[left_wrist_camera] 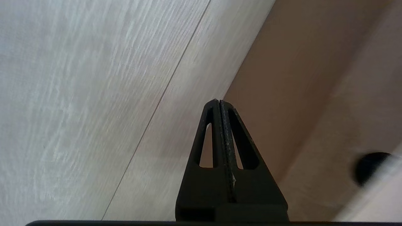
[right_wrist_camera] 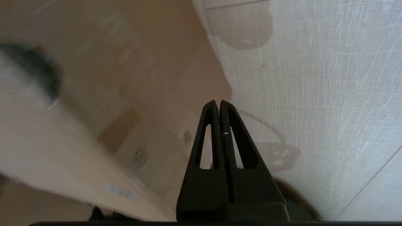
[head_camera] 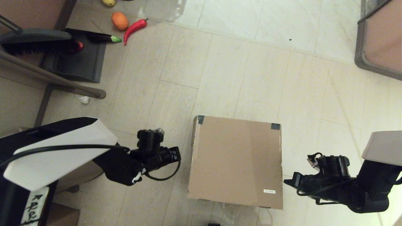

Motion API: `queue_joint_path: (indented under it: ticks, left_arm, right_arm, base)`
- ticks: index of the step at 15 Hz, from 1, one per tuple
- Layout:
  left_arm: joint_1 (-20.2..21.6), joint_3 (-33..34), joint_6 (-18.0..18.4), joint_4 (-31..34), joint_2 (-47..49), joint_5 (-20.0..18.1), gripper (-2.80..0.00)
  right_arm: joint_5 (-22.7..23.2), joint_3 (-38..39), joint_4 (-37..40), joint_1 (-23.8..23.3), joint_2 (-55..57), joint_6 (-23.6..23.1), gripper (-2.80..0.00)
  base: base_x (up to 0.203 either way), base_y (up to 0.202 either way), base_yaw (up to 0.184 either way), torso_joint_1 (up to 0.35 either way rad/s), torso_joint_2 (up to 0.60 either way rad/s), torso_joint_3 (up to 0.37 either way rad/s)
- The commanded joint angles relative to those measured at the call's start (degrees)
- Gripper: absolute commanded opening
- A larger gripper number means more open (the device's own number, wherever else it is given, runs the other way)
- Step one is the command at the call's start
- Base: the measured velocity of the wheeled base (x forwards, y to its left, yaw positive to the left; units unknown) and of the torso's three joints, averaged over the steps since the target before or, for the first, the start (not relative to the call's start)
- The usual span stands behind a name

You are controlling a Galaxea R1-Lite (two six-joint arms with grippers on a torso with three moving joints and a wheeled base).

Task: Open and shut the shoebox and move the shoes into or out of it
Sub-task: Open the shoe box

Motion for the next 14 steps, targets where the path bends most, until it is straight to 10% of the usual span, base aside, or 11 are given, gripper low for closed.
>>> queue_joint_path:
  ticks: [1,14]
  left_arm:
    - [-0.14,-2.23,-0.20,2.29,1.51,0.04,-2.80]
    - [-1.91,-2.46,-1.00,6.59,-0.95,-0.04,-2.80]
  right_arm:
    - [0.07,-1.17,-0.34,0.39,2.17,0.75,-2.80]
    - [1.17,-5.69,-0.80,4.78,-0.51,24.66,-2.80]
  base:
    - [0.000,0.000,0.000,0.000,0.00,0.000]
    - [0.000,0.000,0.000,0.000,0.00,0.000]
